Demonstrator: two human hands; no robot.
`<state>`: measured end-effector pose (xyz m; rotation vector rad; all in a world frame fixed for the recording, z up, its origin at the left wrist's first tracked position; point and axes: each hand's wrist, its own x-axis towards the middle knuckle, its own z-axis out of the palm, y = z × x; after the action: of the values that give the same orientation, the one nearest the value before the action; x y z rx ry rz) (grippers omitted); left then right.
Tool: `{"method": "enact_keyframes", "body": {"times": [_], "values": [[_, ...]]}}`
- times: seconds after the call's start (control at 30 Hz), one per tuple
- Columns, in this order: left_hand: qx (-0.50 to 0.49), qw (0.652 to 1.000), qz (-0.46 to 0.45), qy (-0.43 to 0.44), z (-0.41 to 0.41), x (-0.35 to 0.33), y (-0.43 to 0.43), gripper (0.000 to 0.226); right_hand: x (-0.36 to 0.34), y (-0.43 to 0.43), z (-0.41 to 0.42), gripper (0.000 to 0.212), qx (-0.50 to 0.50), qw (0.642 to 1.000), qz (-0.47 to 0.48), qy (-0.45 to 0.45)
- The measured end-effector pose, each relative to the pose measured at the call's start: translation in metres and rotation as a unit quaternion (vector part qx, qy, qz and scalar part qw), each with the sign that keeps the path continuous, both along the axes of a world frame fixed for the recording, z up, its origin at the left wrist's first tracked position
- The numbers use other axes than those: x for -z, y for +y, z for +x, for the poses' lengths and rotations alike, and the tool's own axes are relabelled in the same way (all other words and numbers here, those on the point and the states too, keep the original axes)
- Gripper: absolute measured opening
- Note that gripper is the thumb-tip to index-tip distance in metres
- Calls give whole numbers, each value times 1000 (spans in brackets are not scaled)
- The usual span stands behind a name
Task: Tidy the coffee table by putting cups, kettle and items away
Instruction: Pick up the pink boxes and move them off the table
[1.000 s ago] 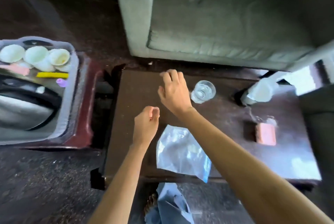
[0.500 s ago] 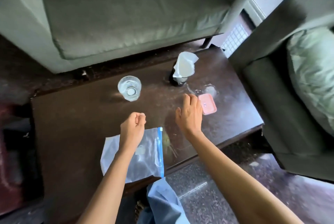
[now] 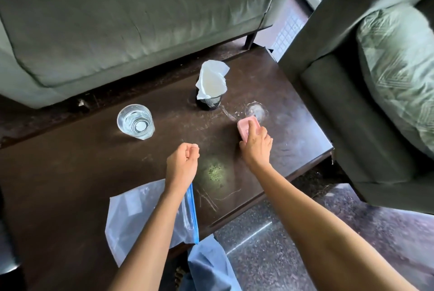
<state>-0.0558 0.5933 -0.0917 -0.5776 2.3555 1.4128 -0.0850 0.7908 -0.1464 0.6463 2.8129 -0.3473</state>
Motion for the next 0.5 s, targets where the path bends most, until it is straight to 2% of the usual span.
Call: {"method": "enact_keyframes", "body": {"times": [0.07,0.17,0.33,0.5], "values": [[0,1000,-1,-1,1,2,-3,22,-1,-3,2,53,10,999,-35,25],[-8,1000,-1,-6,3,2,-13,22,-5,-14,10,56,-19,997,-56,48],[-55,998,3,1,10,-6,-49,21,-30,-64,22,62,-115,981,-97,120],[-150,989,8,18,26,-10,-119,19,-49,-149,28,58,-244,943,-148,173]]}}
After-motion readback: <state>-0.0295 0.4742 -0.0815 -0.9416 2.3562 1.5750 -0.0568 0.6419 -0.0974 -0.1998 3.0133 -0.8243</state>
